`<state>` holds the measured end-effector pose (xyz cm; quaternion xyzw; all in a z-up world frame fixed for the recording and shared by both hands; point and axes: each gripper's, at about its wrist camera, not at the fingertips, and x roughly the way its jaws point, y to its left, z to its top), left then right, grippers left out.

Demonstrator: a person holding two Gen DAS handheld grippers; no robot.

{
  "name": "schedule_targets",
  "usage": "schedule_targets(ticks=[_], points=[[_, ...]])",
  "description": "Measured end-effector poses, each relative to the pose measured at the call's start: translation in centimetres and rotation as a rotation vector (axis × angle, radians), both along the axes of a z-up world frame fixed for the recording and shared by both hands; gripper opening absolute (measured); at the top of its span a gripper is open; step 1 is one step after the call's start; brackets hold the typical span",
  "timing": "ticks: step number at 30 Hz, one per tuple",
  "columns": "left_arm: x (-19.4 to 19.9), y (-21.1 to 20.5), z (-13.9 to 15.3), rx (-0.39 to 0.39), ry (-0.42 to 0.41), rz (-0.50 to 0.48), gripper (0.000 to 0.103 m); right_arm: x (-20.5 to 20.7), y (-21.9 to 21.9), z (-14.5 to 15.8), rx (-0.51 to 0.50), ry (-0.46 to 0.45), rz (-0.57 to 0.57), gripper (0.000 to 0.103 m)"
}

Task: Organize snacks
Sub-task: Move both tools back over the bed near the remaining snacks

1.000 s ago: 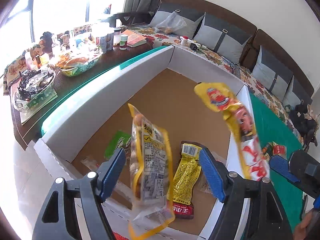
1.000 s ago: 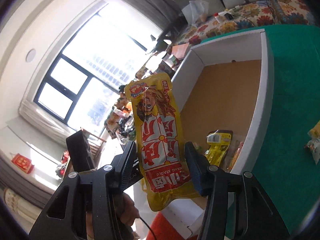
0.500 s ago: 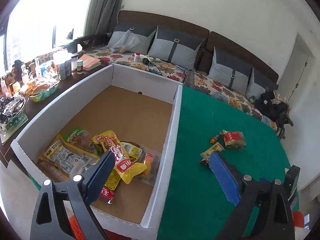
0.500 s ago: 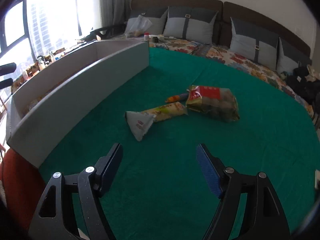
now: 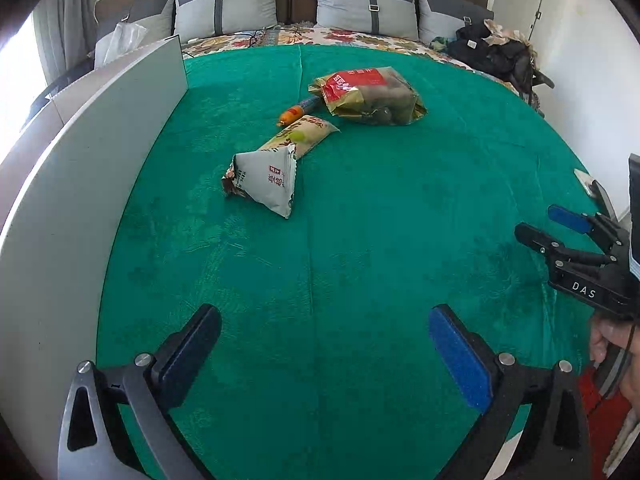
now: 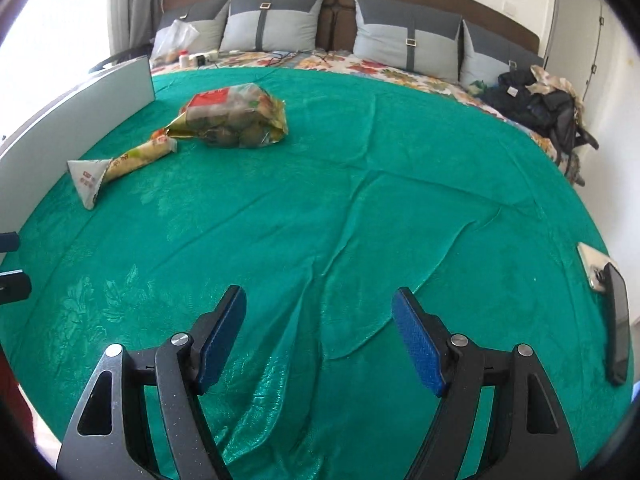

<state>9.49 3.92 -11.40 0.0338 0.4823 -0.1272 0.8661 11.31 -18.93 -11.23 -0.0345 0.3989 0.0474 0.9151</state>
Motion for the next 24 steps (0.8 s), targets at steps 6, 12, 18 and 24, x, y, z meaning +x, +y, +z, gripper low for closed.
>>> schedule_targets(ticks=[6,12,18,24], points=[[0.5,0.4,-2.2,0.04,0.029,0.05,0.102,0.4,-0.3,-0.8,0.04,0.041,0.013,0.078],[0.4,0.7,-2.8,0.054,0.012,0.068,0.102,0.8,-0.5,-1.0,0.07,0.046,0.015,0.079],[0.1,0.8,-2.9,0.049,-0.017,0.063,0.103,0.7,-0.4,-1.2,0.076,0.033,0.01,0.083],[0.4,0.9,-2.8,0.056,0.006,0.059,0.103,0.8,-0.4,-1.2,0.077,0.034,0.01,0.087]])
